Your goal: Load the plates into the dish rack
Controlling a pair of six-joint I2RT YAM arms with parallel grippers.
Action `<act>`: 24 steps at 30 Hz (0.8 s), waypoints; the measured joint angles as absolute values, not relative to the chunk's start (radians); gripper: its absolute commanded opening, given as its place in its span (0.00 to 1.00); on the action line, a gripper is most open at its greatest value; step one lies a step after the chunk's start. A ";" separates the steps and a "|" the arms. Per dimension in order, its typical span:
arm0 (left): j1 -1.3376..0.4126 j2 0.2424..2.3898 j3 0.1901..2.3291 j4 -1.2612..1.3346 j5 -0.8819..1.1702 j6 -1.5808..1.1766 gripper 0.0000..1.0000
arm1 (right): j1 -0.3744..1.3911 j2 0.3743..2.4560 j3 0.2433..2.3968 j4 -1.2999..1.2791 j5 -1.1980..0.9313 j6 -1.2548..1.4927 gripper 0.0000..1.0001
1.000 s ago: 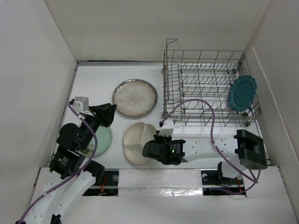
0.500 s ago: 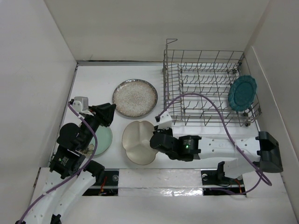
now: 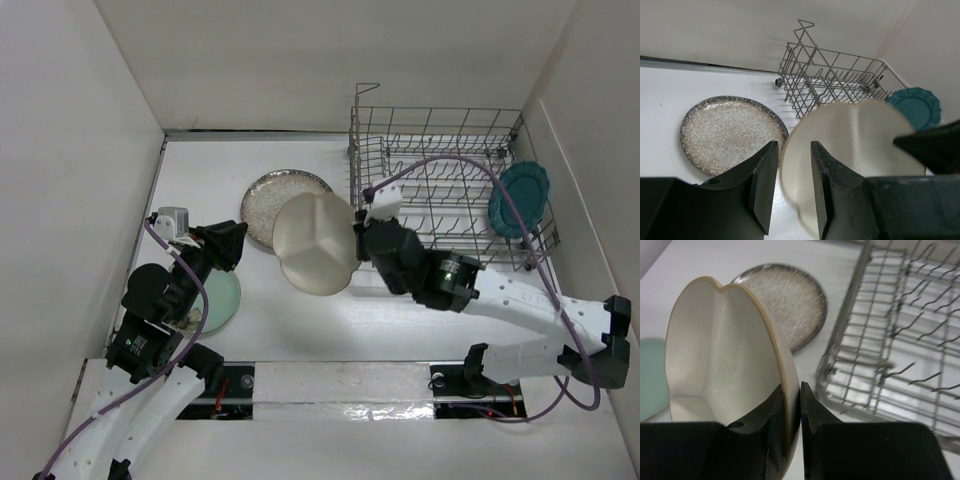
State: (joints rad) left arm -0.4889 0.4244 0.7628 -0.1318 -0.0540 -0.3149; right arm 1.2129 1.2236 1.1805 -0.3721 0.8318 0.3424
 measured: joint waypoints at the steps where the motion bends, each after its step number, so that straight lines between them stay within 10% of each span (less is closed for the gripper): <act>1: -0.489 0.424 0.763 -0.132 -0.054 -0.315 0.29 | 1.176 1.214 1.200 -0.372 0.828 0.315 0.00; 24: -0.490 0.400 0.759 -0.131 0.027 -0.316 0.29 | 0.180 1.296 1.615 -0.372 0.788 -0.102 0.00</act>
State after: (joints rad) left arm -0.4896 0.3996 0.7586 -0.1310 0.0269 -0.3157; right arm 0.1802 1.2957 1.6154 -0.3717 0.7879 -0.1024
